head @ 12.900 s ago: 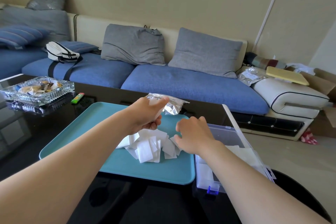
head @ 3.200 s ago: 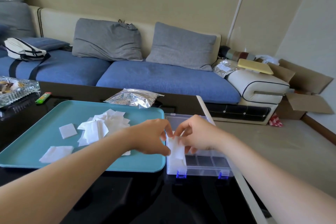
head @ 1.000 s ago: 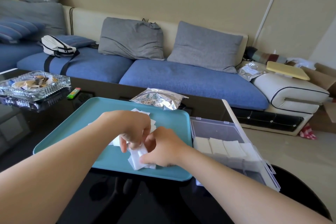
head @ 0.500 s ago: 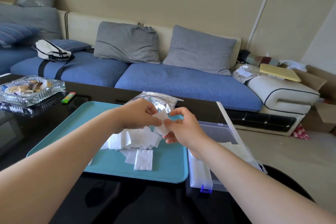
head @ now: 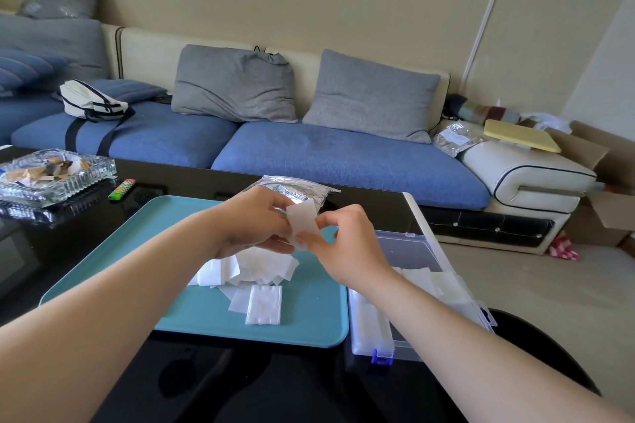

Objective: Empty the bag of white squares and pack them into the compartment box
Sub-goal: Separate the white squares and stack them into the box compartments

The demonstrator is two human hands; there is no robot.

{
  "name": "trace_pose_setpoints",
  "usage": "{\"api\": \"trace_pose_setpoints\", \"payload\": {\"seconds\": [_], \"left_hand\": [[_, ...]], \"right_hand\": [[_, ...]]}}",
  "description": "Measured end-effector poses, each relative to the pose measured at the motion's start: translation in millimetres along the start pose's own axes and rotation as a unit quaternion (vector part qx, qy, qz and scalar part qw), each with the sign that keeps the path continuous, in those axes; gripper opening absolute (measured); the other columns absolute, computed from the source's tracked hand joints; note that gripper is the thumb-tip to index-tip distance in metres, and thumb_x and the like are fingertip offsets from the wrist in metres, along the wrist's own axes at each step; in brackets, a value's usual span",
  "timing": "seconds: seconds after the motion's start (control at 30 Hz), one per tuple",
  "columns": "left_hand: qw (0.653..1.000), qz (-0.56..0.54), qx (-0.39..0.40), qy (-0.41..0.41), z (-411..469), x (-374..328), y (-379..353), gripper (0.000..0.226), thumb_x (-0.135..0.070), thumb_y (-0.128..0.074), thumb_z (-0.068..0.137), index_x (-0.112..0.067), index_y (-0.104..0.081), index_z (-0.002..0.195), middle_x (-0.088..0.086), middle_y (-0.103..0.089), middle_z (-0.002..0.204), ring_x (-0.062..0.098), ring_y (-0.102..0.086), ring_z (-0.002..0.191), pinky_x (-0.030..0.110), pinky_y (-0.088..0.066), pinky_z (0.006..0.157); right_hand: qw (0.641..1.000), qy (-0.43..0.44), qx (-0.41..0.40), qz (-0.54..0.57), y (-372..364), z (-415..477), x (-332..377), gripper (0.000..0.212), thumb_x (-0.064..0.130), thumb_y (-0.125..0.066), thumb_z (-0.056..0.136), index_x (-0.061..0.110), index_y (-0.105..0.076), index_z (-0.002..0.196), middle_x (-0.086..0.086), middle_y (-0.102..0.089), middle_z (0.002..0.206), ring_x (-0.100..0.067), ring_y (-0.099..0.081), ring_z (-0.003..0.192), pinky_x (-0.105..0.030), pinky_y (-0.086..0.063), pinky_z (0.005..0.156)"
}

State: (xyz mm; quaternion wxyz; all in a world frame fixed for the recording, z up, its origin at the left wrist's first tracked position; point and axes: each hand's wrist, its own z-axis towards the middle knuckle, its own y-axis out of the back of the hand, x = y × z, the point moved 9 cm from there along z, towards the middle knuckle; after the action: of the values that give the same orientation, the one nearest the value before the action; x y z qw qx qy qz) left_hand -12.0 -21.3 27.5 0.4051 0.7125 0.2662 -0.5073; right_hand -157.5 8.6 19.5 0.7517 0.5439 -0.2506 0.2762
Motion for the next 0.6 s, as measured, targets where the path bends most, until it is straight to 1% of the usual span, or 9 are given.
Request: {"api": "trace_pose_setpoints", "payload": {"seconds": [0.03, 0.1, 0.17, 0.2, 0.23, 0.3, 0.37, 0.5, 0.6], "left_hand": [[1.0, 0.001, -0.007, -0.001, 1, 0, 0, 0.023, 0.005, -0.07, 0.093, -0.005, -0.075, 0.113, 0.012, -0.08, 0.106, 0.029, -0.076, 0.106, 0.042, -0.061, 0.096], [1.0, 0.001, -0.022, 0.004, 2, 3, 1, 0.022, 0.005, -0.068, 0.094, -0.006, -0.075, 0.112, 0.013, -0.08, 0.105, 0.031, -0.076, 0.104, 0.042, -0.062, 0.095], [0.999, 0.0, -0.033, 0.009, 4, 7, 2, 0.022, 0.005, -0.067, 0.094, -0.006, -0.074, 0.112, 0.014, -0.08, 0.103, 0.032, -0.076, 0.102, 0.043, -0.062, 0.093], [0.999, -0.001, -0.04, 0.008, 4, 9, 3, 0.022, 0.005, -0.067, 0.094, -0.005, -0.074, 0.112, 0.015, -0.079, 0.103, 0.032, -0.077, 0.101, 0.044, -0.063, 0.092], [0.999, -0.003, -0.05, 0.007, 6, 11, 5, 0.022, 0.005, -0.068, 0.093, -0.004, -0.074, 0.112, 0.016, -0.079, 0.102, 0.033, -0.077, 0.099, 0.045, -0.063, 0.092], [0.997, -0.009, -0.071, 0.005, 8, 13, 8, 0.022, 0.006, -0.068, 0.093, -0.004, -0.074, 0.111, 0.016, -0.079, 0.101, 0.035, -0.077, 0.098, 0.046, -0.063, 0.092], [0.997, -0.022, -0.081, 0.004, 9, 13, 10, 0.024, 0.007, -0.069, 0.092, -0.004, -0.073, 0.113, 0.016, -0.079, 0.101, 0.035, -0.077, 0.099, 0.046, -0.062, 0.093], [0.995, -0.06, -0.077, 0.0, 10, 11, 6, 0.029, 0.012, -0.065, 0.093, -0.001, -0.068, 0.119, 0.018, -0.079, 0.104, 0.033, -0.078, 0.096, 0.043, -0.063, 0.092], [0.994, -0.078, -0.073, -0.006, 10, 8, 3, 0.032, 0.012, -0.066, 0.093, -0.001, -0.066, 0.122, 0.018, -0.078, 0.106, 0.031, -0.078, 0.097, 0.042, -0.063, 0.091]], "right_hand": [[1.0, -0.012, -0.005, 0.005, 1, 2, -3, 0.027, 0.045, -0.082, 0.088, 0.022, -0.08, 0.102, -0.002, -0.062, 0.113, -0.006, -0.052, 0.089, -0.009, -0.034, 0.066], [0.999, -0.028, 0.006, 0.042, 2, 2, -6, 0.022, 0.039, -0.079, 0.092, 0.018, -0.082, 0.096, -0.002, -0.072, 0.093, -0.01, -0.049, 0.075, -0.021, -0.038, 0.063], [0.995, -0.049, 0.03, 0.086, 0, 1, -9, 0.018, 0.033, -0.078, 0.094, 0.018, -0.082, 0.086, 0.003, -0.067, 0.07, -0.012, -0.044, 0.063, -0.029, -0.041, 0.061], [0.991, -0.062, 0.035, 0.11, 0, 0, -10, 0.016, 0.03, -0.078, 0.094, 0.019, -0.081, 0.083, 0.005, -0.064, 0.066, -0.013, -0.046, 0.061, -0.031, -0.044, 0.06], [0.985, -0.081, 0.04, 0.149, -1, 0, -13, 0.014, 0.027, -0.079, 0.094, 0.019, -0.08, 0.083, 0.004, -0.067, 0.067, -0.014, -0.05, 0.062, -0.032, -0.048, 0.06], [0.957, -0.136, 0.052, 0.25, -7, -5, -15, 0.007, 0.021, -0.079, 0.095, 0.015, -0.078, 0.093, -0.001, -0.076, 0.077, -0.015, -0.061, 0.063, -0.028, -0.056, 0.058], [0.935, -0.175, 0.059, 0.303, -12, -10, -15, 0.011, 0.021, -0.076, 0.098, 0.011, -0.077, 0.1, -0.003, -0.081, 0.084, -0.014, -0.068, 0.062, -0.025, -0.058, 0.057], [0.933, -0.189, 0.059, 0.3, -15, -12, -15, 0.018, 0.024, -0.063, 0.106, 0.012, -0.075, 0.108, -0.001, -0.081, 0.085, -0.015, -0.071, 0.063, -0.026, -0.059, 0.057], [0.942, -0.171, 0.059, 0.282, -12, -11, -11, 0.018, 0.024, -0.062, 0.107, 0.012, -0.074, 0.108, -0.002, -0.081, 0.084, -0.016, -0.069, 0.06, -0.026, -0.057, 0.055]]}}
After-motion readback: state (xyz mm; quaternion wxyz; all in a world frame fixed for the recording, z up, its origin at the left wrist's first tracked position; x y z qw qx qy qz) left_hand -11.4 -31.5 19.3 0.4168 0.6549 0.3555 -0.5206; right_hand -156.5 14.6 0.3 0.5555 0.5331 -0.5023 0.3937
